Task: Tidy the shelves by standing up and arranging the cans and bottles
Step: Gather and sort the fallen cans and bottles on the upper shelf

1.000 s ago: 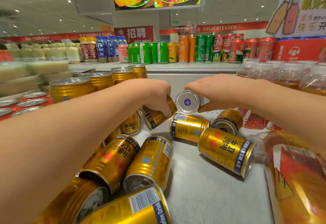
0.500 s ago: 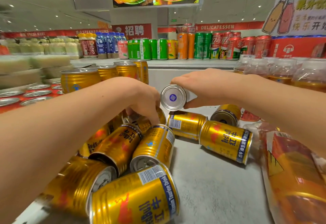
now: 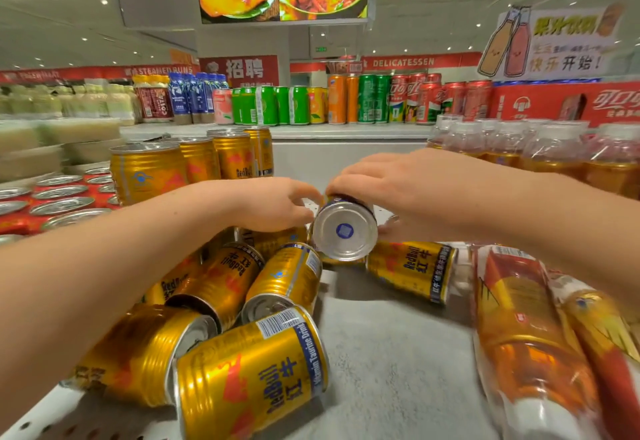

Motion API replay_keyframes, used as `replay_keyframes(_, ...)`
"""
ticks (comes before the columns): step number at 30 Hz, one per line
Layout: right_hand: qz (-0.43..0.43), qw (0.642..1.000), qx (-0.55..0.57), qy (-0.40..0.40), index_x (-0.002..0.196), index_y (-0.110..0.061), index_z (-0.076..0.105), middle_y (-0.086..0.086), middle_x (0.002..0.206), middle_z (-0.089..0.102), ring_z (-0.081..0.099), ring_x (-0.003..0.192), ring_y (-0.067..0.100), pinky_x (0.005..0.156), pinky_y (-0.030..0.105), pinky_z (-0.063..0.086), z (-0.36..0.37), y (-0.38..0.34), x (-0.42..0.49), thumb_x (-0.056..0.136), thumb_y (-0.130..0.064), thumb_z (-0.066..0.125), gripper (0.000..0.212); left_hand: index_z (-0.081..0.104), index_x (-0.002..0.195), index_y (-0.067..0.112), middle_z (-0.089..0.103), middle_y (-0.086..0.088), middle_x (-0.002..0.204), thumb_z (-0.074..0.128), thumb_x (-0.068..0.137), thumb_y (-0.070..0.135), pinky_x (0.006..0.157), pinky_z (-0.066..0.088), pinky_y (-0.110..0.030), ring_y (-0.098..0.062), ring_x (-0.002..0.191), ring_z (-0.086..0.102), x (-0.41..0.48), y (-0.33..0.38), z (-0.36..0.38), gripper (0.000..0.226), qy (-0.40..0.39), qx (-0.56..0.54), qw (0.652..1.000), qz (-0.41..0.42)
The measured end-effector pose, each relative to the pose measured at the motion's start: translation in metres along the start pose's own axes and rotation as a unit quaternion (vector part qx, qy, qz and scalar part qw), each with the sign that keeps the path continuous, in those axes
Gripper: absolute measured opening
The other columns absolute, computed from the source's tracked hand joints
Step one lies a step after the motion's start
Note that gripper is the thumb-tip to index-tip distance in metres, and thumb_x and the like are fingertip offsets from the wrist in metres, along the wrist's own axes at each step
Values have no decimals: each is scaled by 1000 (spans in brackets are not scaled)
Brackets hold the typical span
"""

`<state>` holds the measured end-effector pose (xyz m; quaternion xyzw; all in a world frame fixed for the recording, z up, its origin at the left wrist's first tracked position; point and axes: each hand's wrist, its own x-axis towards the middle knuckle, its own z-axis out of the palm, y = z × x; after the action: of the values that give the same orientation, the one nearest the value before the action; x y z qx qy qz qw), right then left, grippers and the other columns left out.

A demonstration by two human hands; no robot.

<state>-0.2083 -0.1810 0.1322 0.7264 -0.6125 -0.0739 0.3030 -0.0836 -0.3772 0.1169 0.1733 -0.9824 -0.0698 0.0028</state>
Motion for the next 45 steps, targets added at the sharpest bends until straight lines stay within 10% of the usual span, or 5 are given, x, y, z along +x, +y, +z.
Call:
replay_keyframes(15,-65,996,-12,-61,145,-38,23,-13,145,42,43,131,14,84,36,56,3,-56,-29,92,-44,63,67,52,131,50,59,15,131,71,87,57,103,50,-41,-13,114,61,4,1,8,48,-26,-37,999,27)
replay_keyframes(21,45,991,57,-111,150,-49,1,-16,158,23,34,140,13,101,40,49,-4,-49,-30,91,-29,63,88,55,128,40,59,13,135,71,89,51,108,47,-40,-10,123,57,1,-1,13,44,-8,-75,996,44)
replay_keyframes(31,225,962,64,-142,148,-38,34,-5,141,51,53,124,18,99,37,49,12,-10,-40,99,-52,41,51,62,123,45,63,14,107,57,86,74,84,52,-30,-5,96,62,3,3,13,48,-5,-44,998,39)
replay_keyframes(45,285,928,118,-209,132,-33,54,-2,115,62,60,100,18,90,40,52,29,5,-37,99,-64,27,52,60,126,37,64,7,124,49,95,65,95,52,-35,-13,106,63,4,1,14,42,15,-54,998,41)
